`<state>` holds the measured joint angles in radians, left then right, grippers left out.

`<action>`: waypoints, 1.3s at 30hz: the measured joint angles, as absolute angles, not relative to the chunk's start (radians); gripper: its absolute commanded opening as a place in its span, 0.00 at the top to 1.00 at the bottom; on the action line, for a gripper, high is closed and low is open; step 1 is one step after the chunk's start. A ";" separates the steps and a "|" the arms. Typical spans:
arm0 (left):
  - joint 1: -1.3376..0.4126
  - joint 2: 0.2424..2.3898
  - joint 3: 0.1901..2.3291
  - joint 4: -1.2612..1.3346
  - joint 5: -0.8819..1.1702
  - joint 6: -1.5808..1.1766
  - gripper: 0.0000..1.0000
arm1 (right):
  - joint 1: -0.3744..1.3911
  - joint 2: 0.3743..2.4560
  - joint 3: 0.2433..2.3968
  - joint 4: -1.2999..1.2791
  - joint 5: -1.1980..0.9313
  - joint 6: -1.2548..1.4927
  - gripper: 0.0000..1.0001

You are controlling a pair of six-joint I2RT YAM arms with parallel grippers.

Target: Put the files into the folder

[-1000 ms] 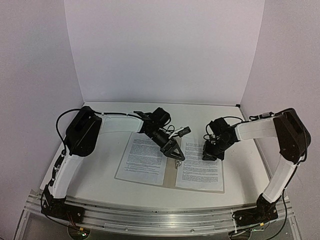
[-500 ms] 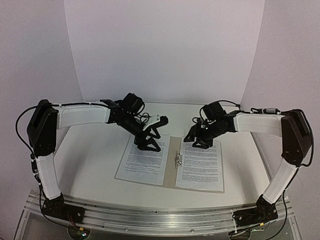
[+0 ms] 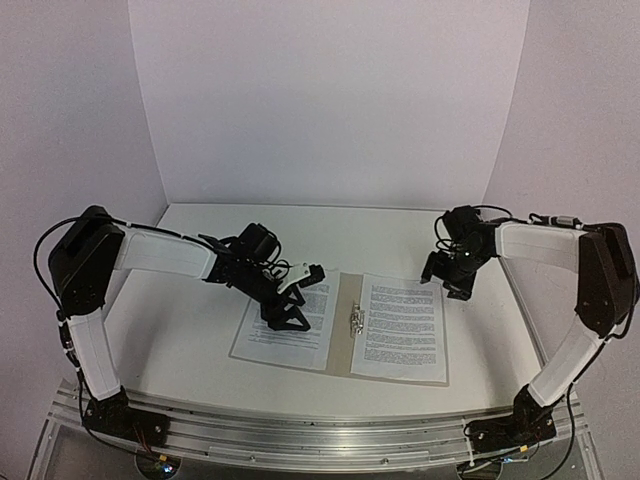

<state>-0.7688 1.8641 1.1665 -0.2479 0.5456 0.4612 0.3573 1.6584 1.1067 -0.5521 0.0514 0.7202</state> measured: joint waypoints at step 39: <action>-0.769 1.817 1.083 -0.129 0.538 0.392 0.21 | 0.265 1.857 1.095 -0.352 -0.065 0.527 0.27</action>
<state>-0.7688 1.8172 1.0828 -0.1292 0.5381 0.3916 0.2649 1.8573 1.0946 -0.3521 -0.0654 0.5266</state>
